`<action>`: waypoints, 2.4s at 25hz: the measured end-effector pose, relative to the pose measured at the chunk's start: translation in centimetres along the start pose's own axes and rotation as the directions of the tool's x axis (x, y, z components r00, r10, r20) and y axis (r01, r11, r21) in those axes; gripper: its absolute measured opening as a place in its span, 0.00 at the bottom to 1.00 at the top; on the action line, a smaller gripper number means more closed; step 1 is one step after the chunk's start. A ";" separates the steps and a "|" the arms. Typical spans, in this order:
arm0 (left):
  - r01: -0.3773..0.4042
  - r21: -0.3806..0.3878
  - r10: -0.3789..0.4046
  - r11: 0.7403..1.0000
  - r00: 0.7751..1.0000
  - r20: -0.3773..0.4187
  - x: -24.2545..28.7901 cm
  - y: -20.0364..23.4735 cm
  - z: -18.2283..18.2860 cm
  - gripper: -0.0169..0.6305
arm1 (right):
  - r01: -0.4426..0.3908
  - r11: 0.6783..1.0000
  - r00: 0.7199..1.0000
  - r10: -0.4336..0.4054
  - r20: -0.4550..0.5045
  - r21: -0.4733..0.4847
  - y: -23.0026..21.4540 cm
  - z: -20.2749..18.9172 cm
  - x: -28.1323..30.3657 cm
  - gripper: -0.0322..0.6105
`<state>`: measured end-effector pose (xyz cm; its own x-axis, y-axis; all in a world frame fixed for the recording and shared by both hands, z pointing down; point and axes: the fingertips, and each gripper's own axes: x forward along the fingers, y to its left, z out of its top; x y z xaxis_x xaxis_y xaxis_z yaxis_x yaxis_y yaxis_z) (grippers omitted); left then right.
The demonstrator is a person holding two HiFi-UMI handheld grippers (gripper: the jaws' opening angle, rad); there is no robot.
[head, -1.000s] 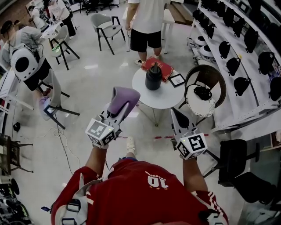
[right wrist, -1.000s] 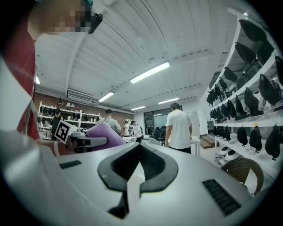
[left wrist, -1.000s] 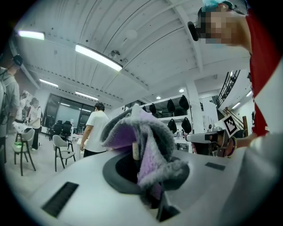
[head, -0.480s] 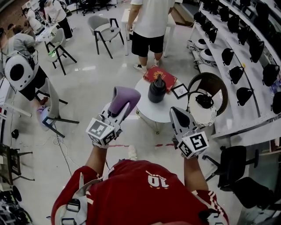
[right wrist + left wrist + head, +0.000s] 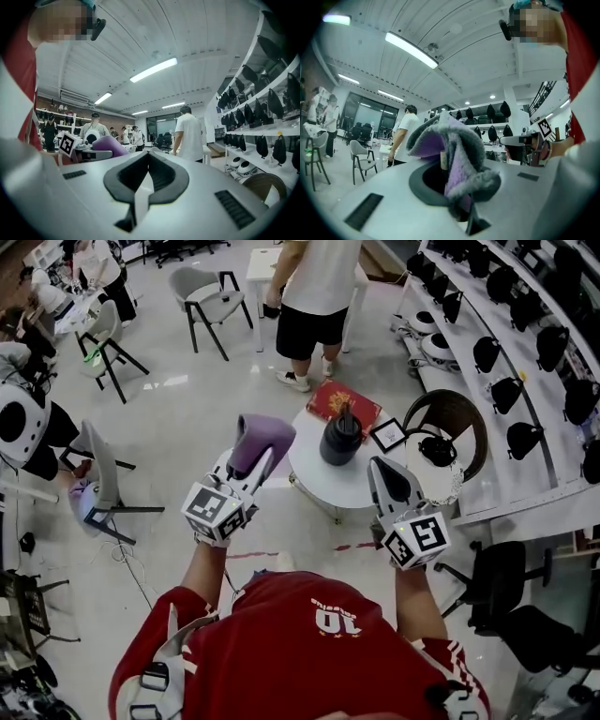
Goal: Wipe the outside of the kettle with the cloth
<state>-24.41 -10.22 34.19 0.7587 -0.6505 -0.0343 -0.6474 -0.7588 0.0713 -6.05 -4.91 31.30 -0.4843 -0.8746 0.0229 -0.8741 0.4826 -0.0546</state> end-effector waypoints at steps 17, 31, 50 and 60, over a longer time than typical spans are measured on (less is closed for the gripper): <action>0.049 0.006 -0.048 0.999 0.994 -0.100 5.4 3.8 -5.0 0.10 | 0.074 0.997 0.995 -0.074 -0.065 -0.005 -3.3 -2.8 3.5 0.08; -0.002 0.063 0.012 0.998 0.989 -0.149 14.8 1.2 -8.2 0.10 | -0.049 0.999 0.998 0.049 -0.032 -0.005 -10.8 -1.5 4.7 0.08; -0.155 0.134 0.188 0.979 0.938 -0.291 26.6 3.1 -18.3 0.10 | -0.059 0.996 0.996 0.063 -0.068 0.061 -21.8 -5.1 1.3 0.08; -0.174 0.100 0.198 0.980 0.918 -0.343 29.6 2.8 -21.9 0.10 | -0.078 0.994 0.993 0.084 -0.088 0.079 -24.3 -6.1 2.0 0.08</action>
<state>-2.18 -30.93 55.25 0.5931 -0.7367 0.3249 -0.7735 -0.6333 -0.0241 13.99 -18.05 38.74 -0.5578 -0.8232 0.1063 -0.8283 0.5438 -0.1351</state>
